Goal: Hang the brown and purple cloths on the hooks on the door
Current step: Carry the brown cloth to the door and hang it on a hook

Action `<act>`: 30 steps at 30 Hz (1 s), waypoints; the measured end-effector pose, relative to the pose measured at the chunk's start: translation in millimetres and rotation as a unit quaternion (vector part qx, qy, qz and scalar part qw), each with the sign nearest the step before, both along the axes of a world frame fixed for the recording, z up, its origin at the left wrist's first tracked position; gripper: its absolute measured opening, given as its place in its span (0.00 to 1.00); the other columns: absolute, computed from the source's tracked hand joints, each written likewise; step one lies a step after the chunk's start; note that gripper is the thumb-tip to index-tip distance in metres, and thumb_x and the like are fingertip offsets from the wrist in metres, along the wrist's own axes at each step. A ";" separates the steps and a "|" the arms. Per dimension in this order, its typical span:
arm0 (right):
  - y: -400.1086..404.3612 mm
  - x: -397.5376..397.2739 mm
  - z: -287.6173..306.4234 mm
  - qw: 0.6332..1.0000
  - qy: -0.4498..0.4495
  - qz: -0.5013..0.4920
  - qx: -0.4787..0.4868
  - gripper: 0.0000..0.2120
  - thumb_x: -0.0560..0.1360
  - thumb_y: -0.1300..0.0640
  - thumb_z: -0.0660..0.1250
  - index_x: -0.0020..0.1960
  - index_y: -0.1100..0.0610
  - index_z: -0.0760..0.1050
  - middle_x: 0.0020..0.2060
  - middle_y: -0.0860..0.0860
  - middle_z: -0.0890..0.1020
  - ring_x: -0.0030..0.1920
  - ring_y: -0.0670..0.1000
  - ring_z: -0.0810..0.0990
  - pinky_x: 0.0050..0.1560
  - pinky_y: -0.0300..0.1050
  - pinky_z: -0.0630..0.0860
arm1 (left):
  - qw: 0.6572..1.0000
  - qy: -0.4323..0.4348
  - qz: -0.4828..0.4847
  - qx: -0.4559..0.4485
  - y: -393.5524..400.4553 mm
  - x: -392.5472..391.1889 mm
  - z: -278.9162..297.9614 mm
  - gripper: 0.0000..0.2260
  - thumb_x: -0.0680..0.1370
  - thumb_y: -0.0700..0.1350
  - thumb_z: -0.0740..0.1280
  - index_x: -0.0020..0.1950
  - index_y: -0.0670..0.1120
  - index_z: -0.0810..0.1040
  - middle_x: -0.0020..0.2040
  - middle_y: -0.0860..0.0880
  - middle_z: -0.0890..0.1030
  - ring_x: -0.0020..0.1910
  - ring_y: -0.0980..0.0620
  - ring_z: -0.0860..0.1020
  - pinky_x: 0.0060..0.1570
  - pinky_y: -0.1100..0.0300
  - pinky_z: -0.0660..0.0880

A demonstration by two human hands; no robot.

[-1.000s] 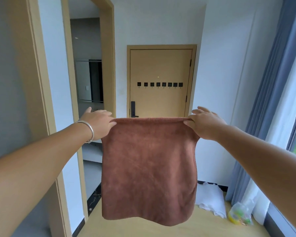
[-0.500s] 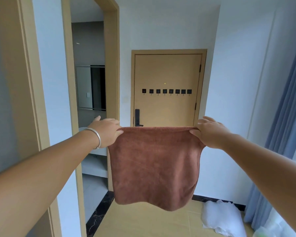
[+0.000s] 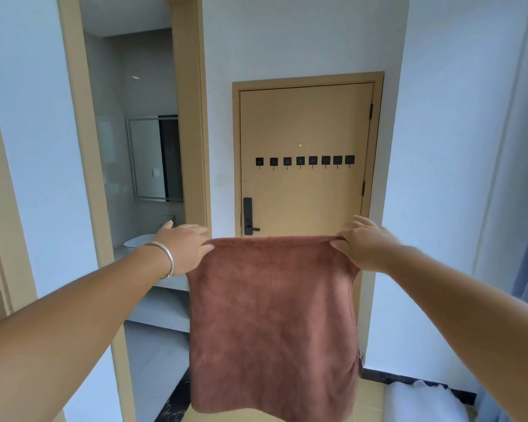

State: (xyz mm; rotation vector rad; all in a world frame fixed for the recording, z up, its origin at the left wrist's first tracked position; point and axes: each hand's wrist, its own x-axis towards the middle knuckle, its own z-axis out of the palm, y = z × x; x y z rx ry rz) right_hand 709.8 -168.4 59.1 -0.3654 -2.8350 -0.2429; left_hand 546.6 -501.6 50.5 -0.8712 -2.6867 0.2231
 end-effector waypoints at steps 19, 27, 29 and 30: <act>110.2 -247.0 -5.0 0.997 -0.007 0.071 0.002 0.26 0.80 0.37 0.45 0.70 0.46 0.70 0.73 0.47 0.66 0.77 0.52 0.50 0.72 0.55 0.56 | 0.997 -0.003 0.074 -0.001 81.4 -189.8 9.6 0.22 0.82 0.57 0.46 0.69 0.53 0.72 0.74 0.56 0.63 0.75 0.54 0.58 0.74 0.45 0.48; 121.7 -368.7 3.4 0.999 -0.007 0.046 0.016 0.26 0.81 0.37 0.45 0.71 0.47 0.69 0.74 0.48 0.64 0.77 0.51 0.49 0.73 0.55 0.55 | 0.998 -0.002 0.057 -0.008 94.1 -328.4 10.4 0.22 0.82 0.58 0.47 0.72 0.54 0.68 0.77 0.56 0.58 0.76 0.55 0.54 0.74 0.45 0.47; 122.6 -402.5 12.3 0.999 0.000 0.044 0.017 0.26 0.81 0.38 0.45 0.69 0.47 0.70 0.73 0.48 0.65 0.77 0.51 0.51 0.73 0.54 0.56 | 0.999 -0.001 0.053 0.004 94.7 -365.2 17.6 0.23 0.82 0.58 0.47 0.72 0.53 0.68 0.76 0.56 0.60 0.76 0.55 0.55 0.74 0.46 0.48; 123.2 -415.6 15.0 0.999 0.003 0.045 0.019 0.25 0.81 0.38 0.45 0.69 0.47 0.71 0.72 0.48 0.67 0.76 0.51 0.52 0.72 0.54 0.57 | 0.999 -0.001 0.050 0.009 95.9 -380.0 20.6 0.23 0.82 0.58 0.48 0.72 0.53 0.69 0.75 0.56 0.63 0.75 0.55 0.57 0.74 0.46 0.49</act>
